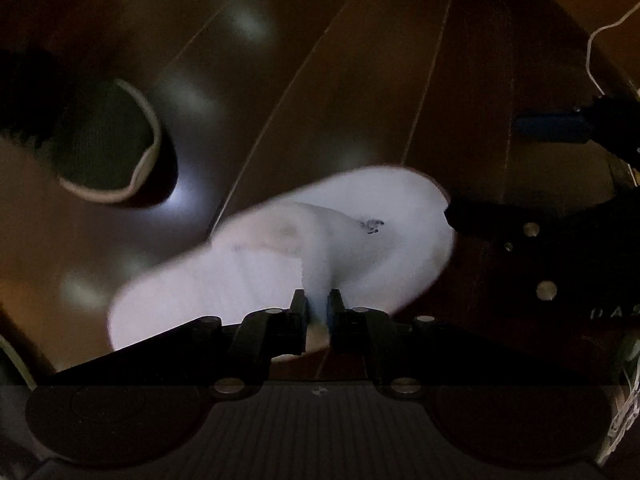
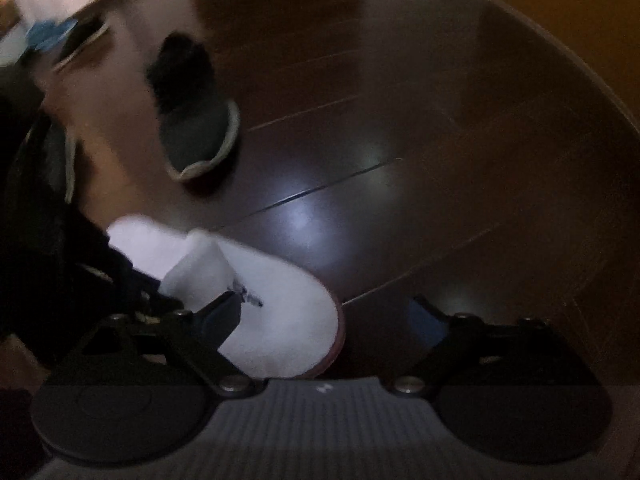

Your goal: Organize scattered shoes

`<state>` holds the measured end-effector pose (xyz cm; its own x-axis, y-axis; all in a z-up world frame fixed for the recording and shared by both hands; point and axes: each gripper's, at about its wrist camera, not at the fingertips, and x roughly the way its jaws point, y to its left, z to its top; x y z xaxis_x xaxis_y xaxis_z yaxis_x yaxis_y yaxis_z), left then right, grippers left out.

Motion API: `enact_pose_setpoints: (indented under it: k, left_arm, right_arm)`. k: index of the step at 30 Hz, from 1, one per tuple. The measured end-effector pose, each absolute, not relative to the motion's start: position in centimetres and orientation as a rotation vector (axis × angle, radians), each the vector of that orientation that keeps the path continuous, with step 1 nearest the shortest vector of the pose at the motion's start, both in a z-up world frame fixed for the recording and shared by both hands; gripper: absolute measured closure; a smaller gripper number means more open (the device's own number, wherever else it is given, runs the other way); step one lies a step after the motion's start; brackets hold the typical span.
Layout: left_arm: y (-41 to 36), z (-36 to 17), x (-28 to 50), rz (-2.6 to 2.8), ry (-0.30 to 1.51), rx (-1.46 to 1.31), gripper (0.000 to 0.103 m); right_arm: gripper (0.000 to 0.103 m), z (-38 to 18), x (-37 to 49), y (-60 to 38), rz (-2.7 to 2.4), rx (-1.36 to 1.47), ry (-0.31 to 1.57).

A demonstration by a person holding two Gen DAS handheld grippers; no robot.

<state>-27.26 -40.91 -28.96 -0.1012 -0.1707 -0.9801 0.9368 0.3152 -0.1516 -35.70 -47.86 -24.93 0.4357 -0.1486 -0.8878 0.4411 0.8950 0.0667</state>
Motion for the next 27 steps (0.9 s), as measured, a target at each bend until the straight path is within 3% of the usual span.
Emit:
enact_pose_setpoints:
  k: [3, 5, 11, 21, 22, 26, 27]
  left_arm:
    - [-39.9, -28.7, -27.5, -1.089, 1.345, 0.744, 0.074]
    - [-39.0, -28.3, -27.2, -1.069, 1.354, 0.7, 0.052]
    - [-35.7, -26.9, -25.1, -1.002, 1.37, 0.551, 0.029]
    - [-29.5, -24.2, -18.8, -0.802, 1.368, 0.347, 0.025]
    - [-29.1, -23.8, -18.5, -0.79, 1.362, 0.341, 0.025]
    - [-28.9, -23.8, -17.7, -0.761, 1.375, 0.311, 0.024]
    - [-28.9, -23.6, -17.7, -0.757, 1.377, 0.308, 0.024]
  right_arm:
    - [0.017, -25.2, -35.1, -46.9, -0.31, 0.252, 1.077]
    - [0.019, -25.8, -35.6, -46.8, -0.279, 0.221, 1.085]
    - [0.027, -27.1, -35.1, -44.8, -0.151, 0.08, 1.116]
    - [0.046, -30.9, -31.0, -41.4, 0.067, -0.185, 1.163]
    - [0.05, -31.3, -30.6, -41.4, 0.081, -0.204, 1.176]
    - [0.082, -32.0, -30.1, -41.4, 0.109, -0.184, 1.233]
    - [0.083, -32.1, -30.1, -41.4, 0.101, -0.163, 1.238]
